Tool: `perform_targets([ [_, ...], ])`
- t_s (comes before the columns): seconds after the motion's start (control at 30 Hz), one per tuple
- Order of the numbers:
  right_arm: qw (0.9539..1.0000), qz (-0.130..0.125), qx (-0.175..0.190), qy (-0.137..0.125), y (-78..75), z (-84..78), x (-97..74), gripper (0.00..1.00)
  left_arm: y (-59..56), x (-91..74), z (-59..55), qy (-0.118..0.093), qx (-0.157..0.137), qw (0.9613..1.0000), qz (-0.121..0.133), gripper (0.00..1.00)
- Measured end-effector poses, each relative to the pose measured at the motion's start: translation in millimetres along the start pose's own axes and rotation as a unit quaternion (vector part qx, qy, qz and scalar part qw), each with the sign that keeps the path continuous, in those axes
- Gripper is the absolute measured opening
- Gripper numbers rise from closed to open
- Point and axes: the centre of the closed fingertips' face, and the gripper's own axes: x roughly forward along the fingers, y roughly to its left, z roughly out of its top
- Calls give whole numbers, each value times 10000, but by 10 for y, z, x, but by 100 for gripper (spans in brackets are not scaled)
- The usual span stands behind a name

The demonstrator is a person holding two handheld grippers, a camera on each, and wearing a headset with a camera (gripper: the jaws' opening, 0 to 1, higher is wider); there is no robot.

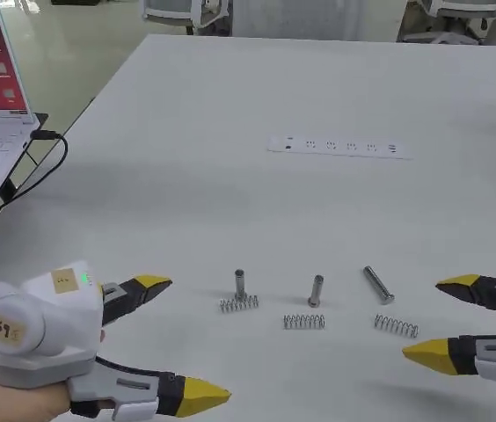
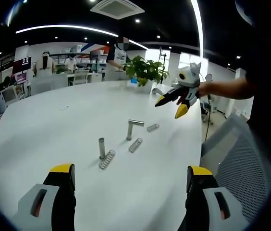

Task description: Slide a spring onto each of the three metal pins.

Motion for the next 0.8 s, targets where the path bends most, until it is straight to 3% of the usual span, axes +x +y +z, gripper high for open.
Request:
perform_targets([
  [0.37, 9999, -92, 31, 81, -147, 156, 203, 48, 21, -31, -32, 46, 8, 10000, 33, 92],
  [0.8, 9982, -306, 326, 394, -377, 129, 398, 36, 18, -45, -37, 48, -17, 10000, 37, 91],
])
